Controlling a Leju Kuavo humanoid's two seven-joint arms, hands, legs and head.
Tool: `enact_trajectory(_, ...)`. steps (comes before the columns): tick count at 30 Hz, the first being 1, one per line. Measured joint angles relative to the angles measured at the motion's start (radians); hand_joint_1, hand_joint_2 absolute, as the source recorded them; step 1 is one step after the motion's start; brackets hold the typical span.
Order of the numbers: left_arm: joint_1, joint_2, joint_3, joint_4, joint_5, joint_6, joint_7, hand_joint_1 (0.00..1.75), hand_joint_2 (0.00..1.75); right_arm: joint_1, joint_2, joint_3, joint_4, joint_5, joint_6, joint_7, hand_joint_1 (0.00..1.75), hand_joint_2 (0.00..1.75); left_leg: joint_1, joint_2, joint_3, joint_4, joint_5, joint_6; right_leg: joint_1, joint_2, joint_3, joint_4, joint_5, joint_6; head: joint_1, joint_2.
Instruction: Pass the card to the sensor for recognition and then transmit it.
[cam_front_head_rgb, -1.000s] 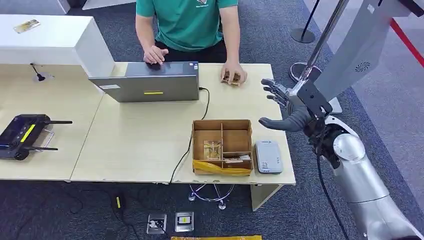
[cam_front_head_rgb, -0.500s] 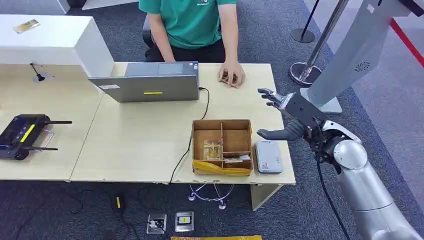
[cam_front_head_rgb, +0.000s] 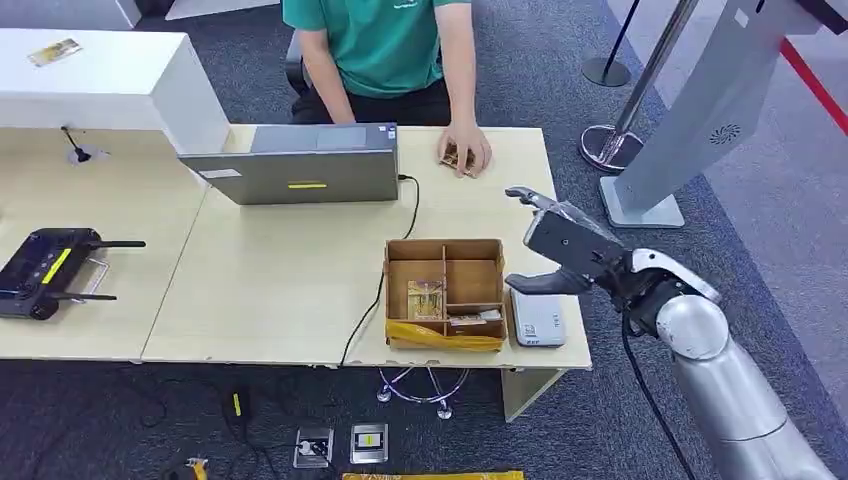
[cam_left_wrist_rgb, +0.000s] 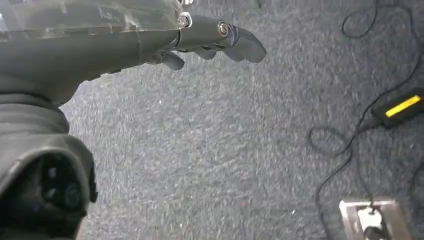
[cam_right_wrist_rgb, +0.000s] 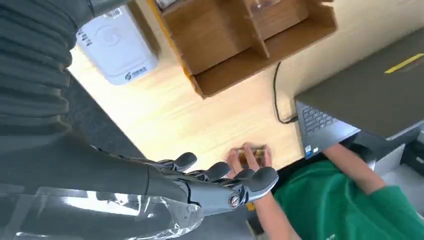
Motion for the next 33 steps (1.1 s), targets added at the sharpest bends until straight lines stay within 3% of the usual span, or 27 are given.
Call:
enact_trajectory(4, -0.059, 0.026, 0.011, -0.011, -0.064, -0.037, 0.066, 0.0, 0.0, 0.003, 0.002, 0.017, -0.03, 0.171, 0.0, -0.02, 0.0, 1.75, 0.0, -0.001, 0.0, 0.0, 0.0, 0.0, 0.0, 0.0, 0.0, 0.0, 0.0, 0.0, 0.001, 0.0)
enact_trajectory(11, -0.146, 0.055, 0.037, -0.034, -0.167, -0.098, 0.149, 0.0, 0.0, 0.007, 0.009, 0.042, -0.047, 0.354, 0.004, -0.074, 0.0, 1.75, 0.0, -0.001, 0.0, 0.0, 0.0, 0.0, 0.0, 0.0, 0.0, 0.001, 0.0, 0.0, 0.001, 0.0)
enact_trajectory(20, -0.203, 0.07, 0.061, -0.053, -0.252, -0.133, 0.192, 0.0, 0.0, 0.013, 0.016, 0.071, -0.068, 0.347, 0.082, -0.036, 0.0, 1.75, 0.0, 0.001, -0.001, 0.0, 0.0, 0.0, 0.0, 0.001, -0.001, 0.001, 0.0, 0.0, 0.001, 0.0)
enact_trajectory(33, -0.191, 0.069, 0.137, -0.058, -0.303, -0.102, 0.195, 0.0, 0.0, 0.016, 0.008, 0.088, -0.085, 0.337, 0.097, -0.027, 0.0, 1.75, 0.0, 0.001, -0.002, 0.0, 0.0, 0.0, 0.0, 0.002, -0.002, 0.0, 0.0, 0.0, 0.001, 0.0)
